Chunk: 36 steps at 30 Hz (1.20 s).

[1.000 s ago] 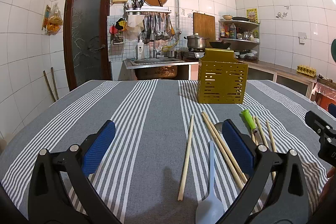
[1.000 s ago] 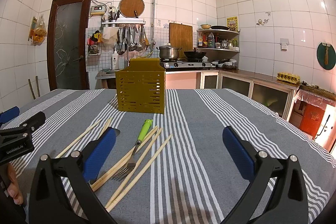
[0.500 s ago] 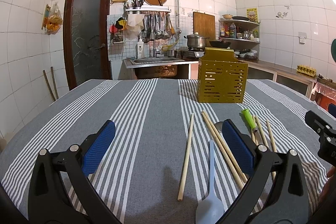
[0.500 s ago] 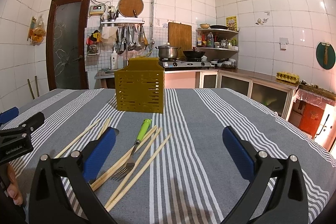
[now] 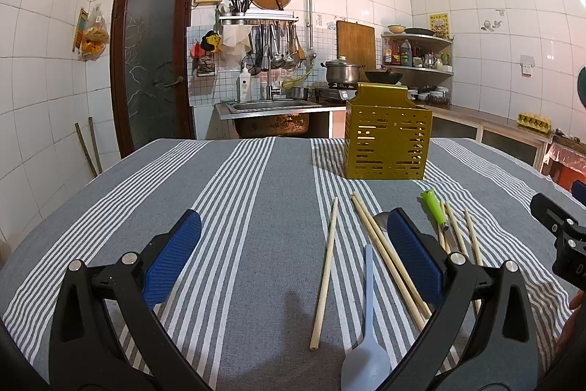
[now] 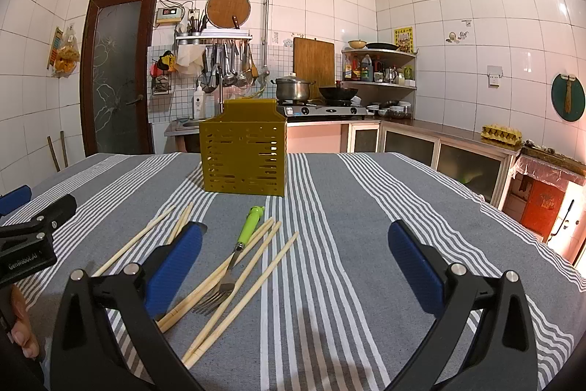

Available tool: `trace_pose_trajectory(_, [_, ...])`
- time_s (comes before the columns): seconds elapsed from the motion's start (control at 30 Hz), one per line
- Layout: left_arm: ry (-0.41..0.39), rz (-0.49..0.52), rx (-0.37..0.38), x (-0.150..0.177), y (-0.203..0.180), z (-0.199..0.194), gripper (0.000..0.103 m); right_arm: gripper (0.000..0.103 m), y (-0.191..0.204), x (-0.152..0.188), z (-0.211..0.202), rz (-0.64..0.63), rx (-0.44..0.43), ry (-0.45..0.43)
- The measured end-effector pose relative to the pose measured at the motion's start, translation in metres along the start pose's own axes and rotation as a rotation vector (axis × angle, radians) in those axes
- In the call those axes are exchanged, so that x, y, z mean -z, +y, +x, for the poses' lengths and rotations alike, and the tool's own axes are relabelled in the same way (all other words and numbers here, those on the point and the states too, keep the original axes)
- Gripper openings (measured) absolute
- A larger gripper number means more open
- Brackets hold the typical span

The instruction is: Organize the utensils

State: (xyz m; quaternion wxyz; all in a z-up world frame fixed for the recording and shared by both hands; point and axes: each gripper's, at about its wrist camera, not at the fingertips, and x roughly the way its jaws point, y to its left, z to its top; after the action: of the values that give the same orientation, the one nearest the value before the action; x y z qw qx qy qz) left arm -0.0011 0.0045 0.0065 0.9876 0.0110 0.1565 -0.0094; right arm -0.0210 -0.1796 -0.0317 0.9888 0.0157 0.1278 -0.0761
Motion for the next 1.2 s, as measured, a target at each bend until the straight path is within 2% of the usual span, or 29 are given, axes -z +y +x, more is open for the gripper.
trace_pose_trajectory(0.9, [0.009,0.008,0.001,0.0032,-0.0008,-0.0001,0.098,0.099,0.0022,0.0020,0.0007,-0.002,0.018,-0.002])
trace_pose_trajectory(1.2, [0.019,0.010,-0.004,0.0033,-0.0016,0.0026,0.098,0.099,0.0056,0.0018,-0.0063,-0.020,0.024,-0.027])
